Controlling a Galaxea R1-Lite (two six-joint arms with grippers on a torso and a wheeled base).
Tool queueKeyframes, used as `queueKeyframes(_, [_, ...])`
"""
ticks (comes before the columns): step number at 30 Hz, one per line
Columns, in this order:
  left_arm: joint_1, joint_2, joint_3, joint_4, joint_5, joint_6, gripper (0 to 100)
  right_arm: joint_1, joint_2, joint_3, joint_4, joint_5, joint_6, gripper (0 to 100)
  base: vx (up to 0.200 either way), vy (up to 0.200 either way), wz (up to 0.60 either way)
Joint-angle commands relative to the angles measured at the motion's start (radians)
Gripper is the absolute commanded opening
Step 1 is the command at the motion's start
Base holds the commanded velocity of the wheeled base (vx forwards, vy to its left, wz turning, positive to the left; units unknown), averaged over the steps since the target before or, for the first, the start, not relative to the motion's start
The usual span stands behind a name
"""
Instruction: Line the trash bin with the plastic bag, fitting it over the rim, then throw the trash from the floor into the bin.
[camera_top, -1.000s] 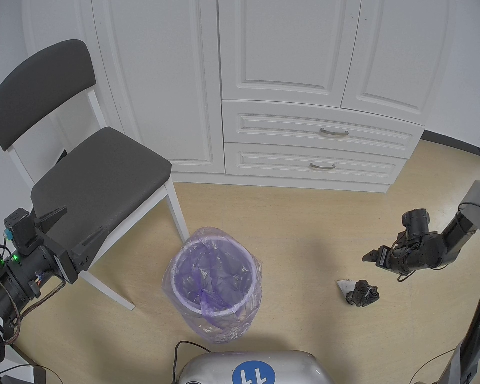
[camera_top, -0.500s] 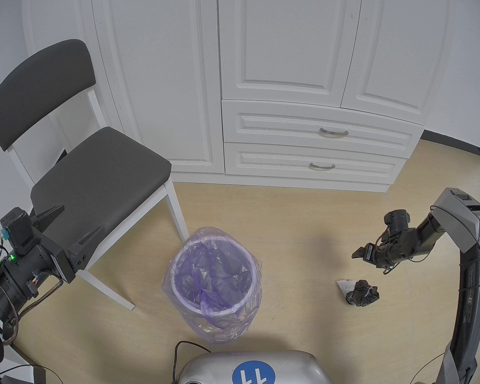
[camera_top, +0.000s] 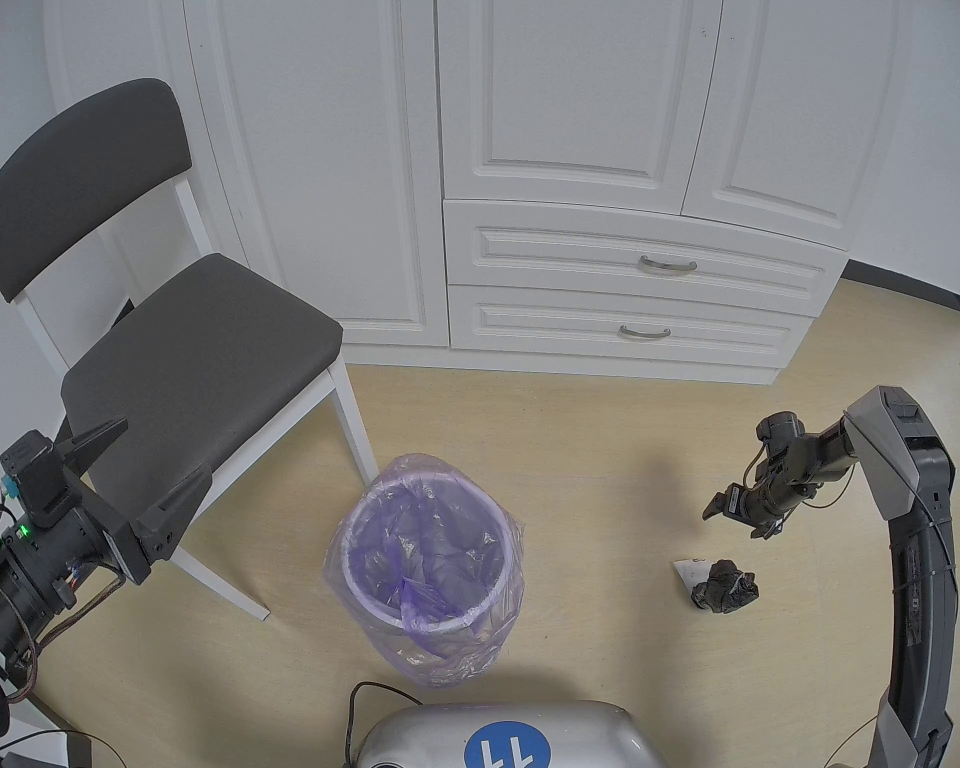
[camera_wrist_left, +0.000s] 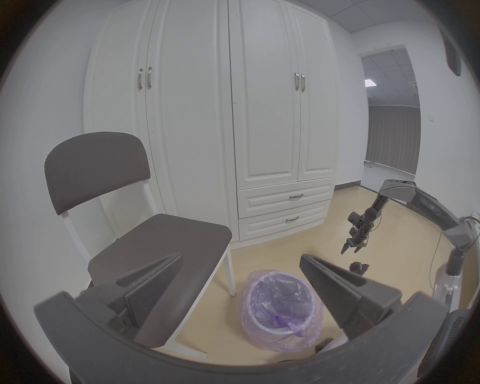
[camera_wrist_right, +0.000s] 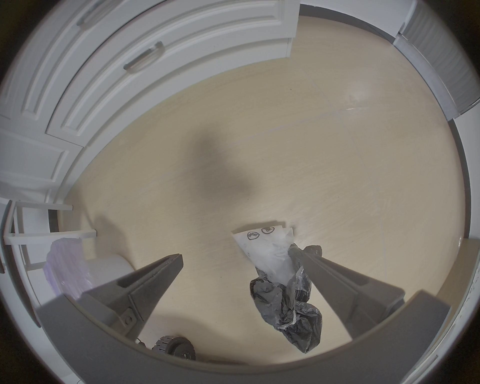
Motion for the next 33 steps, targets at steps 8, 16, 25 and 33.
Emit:
queueKeyframes(8, [-0.049,-0.079,0.012,0.001,-0.001,0.001,100,-0.002,0.031,-0.005,0.001,-0.001,0.001,100,-0.2,0.0,0.0])
queueKeyframes(16, [-0.049,-0.067,0.012,0.003,-0.001,0.0,100,-0.005,0.031,-0.006,-0.004,-0.02,0.003,100,-0.075,0.0,0.0])
queueKeyframes(25, [-0.051,-0.059,0.014,0.01,-0.002,0.001,100,-0.005,0.035,-0.014,-0.006,-0.052,0.001,100,0.0,0.0,0.0])
queueKeyframes(33, [-0.054,-0.067,0.02,0.003,-0.002,0.011,100,0.009,0.022,0.014,-0.007,-0.139,-0.009,100,0.0,0.0,0.0])
